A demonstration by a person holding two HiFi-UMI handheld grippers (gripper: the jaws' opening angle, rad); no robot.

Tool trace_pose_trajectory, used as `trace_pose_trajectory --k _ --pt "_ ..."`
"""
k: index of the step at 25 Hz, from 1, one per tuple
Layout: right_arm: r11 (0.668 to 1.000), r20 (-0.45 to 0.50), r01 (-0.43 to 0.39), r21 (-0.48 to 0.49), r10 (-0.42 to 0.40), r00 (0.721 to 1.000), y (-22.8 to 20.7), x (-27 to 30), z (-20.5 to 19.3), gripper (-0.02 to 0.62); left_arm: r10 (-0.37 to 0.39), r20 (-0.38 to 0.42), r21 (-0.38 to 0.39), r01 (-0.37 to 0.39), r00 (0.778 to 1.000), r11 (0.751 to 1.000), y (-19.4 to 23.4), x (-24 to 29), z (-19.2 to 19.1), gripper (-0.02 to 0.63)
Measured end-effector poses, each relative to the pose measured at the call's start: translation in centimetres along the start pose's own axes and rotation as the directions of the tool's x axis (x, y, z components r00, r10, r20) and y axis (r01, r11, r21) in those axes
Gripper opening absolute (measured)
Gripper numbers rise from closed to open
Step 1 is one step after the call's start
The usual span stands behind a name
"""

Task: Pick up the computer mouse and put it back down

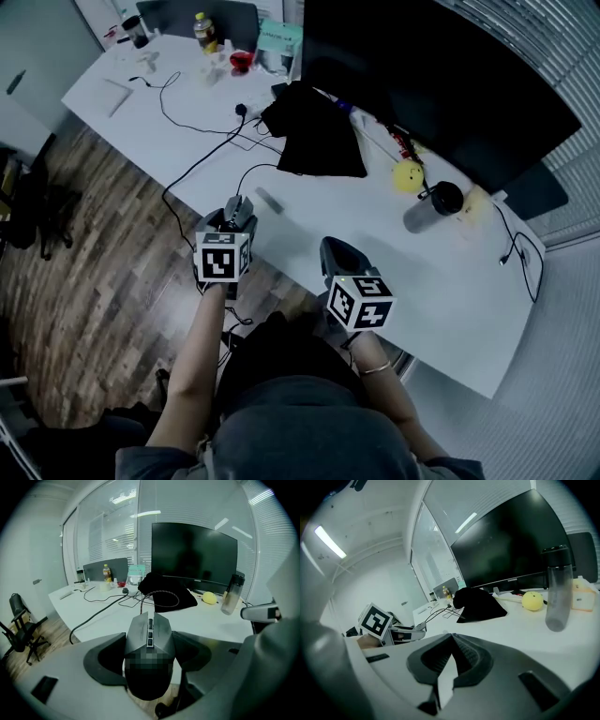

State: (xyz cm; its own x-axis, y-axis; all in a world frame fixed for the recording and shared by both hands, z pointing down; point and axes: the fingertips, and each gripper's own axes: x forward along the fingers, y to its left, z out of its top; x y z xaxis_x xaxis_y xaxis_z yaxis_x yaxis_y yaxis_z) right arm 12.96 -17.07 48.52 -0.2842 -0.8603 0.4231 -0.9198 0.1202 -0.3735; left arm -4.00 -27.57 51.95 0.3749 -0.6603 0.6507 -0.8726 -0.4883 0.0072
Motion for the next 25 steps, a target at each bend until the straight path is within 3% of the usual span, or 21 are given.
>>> trace_pose_trajectory --k 9,25 --pt "0.998 -0.030 -0.049 -0.029 0.048 0.998 2.2 3.9 0.7 0.007 0.026 -0.029 -0.030 -0.027 0.999 0.999 3.6 1.0 -0.7 0.299" --pt "1.000 -0.051 0.013 -0.013 -0.014 0.999 3.7 10.8 2.7 0.006 -0.026 -0.092 0.017 0.027 0.995 0.999 8.9 7.0 0.7 0.299"
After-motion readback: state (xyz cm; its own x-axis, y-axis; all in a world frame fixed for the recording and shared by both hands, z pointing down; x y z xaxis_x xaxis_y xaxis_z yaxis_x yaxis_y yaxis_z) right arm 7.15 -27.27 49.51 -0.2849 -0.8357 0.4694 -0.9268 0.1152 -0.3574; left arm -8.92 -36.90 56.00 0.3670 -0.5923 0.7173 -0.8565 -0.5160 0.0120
